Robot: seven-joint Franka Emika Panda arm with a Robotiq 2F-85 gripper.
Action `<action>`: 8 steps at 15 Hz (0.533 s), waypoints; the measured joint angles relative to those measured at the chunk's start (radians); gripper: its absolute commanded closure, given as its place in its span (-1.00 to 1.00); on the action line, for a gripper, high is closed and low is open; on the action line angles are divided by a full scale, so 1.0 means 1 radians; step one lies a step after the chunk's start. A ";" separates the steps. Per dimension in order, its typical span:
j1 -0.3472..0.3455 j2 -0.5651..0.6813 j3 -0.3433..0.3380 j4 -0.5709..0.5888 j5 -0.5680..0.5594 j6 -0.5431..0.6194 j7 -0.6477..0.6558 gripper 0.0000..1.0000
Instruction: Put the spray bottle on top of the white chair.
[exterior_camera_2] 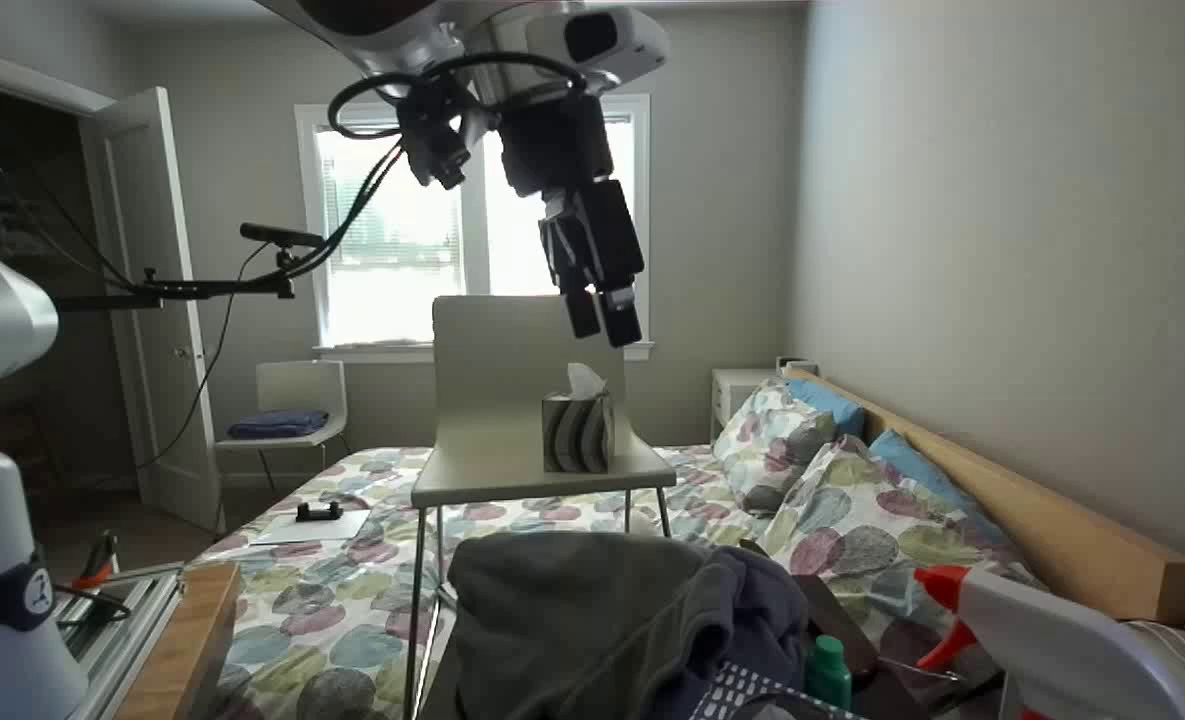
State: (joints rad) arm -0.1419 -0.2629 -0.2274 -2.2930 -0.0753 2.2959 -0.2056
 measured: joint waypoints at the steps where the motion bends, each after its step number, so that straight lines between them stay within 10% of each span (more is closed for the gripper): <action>1: 0.000 0.000 0.000 0.000 0.000 0.000 0.000 -1.00; 8: -0.010 0.007 0.002 0.009 0.000 -0.001 0.039 -1.00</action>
State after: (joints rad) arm -0.1522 -0.2556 -0.2257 -2.2836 -0.0754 2.2953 -0.1669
